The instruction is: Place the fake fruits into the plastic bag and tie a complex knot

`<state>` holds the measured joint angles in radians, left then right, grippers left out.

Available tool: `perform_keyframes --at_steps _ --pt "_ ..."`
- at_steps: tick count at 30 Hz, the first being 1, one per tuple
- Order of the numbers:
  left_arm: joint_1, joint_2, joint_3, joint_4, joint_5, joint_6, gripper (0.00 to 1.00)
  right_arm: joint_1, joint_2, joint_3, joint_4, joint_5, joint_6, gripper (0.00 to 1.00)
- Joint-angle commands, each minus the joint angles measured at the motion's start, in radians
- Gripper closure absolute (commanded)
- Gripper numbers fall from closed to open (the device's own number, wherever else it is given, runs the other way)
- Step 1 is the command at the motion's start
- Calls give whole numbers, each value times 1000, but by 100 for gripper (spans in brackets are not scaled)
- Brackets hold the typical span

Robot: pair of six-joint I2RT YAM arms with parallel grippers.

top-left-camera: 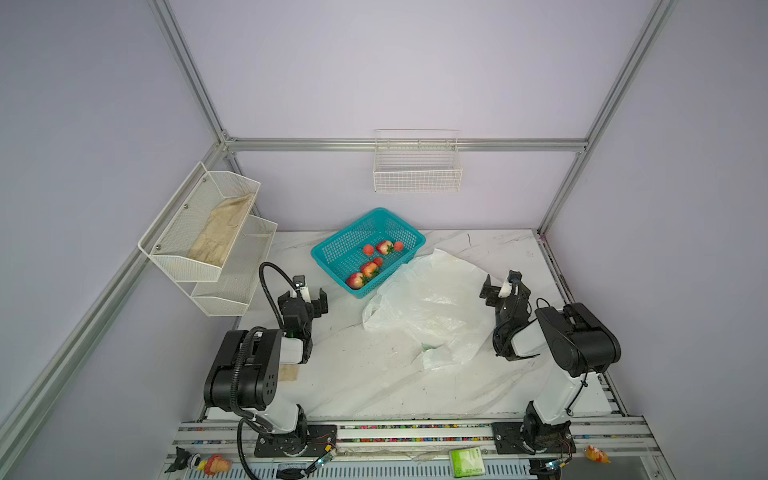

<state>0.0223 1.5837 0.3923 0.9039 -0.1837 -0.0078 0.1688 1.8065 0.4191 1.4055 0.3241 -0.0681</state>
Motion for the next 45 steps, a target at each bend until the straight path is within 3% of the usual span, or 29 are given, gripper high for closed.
perform_keyframes --at_steps 1,24,26,30,32,33,34,36,39,41,45 --pt "4 -18 -26 59 -8 -24 0 -5 -13 14 17 -2 -3 3" --pt "4 -19 -29 63 -8 -25 0 -8 -14 17 7 -6 6 3" --pt "4 -40 -41 75 -46 -38 0 -7 -22 10 35 44 -6 3" --pt "4 -263 -16 -150 -202 -109 0 -2 -231 12 -134 178 39 3" --pt "6 -365 33 -355 -297 -277 0 -2 -390 31 -307 283 185 3" --pt "7 -406 66 -458 -310 -349 0 -2 -489 56 -464 279 266 3" --pt "7 -436 94 -539 -276 -399 0 -2 -546 83 -555 209 289 3" --pt "5 -495 139 -649 -92 -461 0 35 -581 140 -648 12 256 6" --pt "-35 -551 147 -658 141 -556 0 231 -484 294 -881 -35 216 7" --pt "-118 -577 186 -734 154 -549 0 335 -369 388 -1014 -145 200 6" --pt "-329 -576 304 -1016 122 -536 4 423 -187 506 -1216 -335 219 10"
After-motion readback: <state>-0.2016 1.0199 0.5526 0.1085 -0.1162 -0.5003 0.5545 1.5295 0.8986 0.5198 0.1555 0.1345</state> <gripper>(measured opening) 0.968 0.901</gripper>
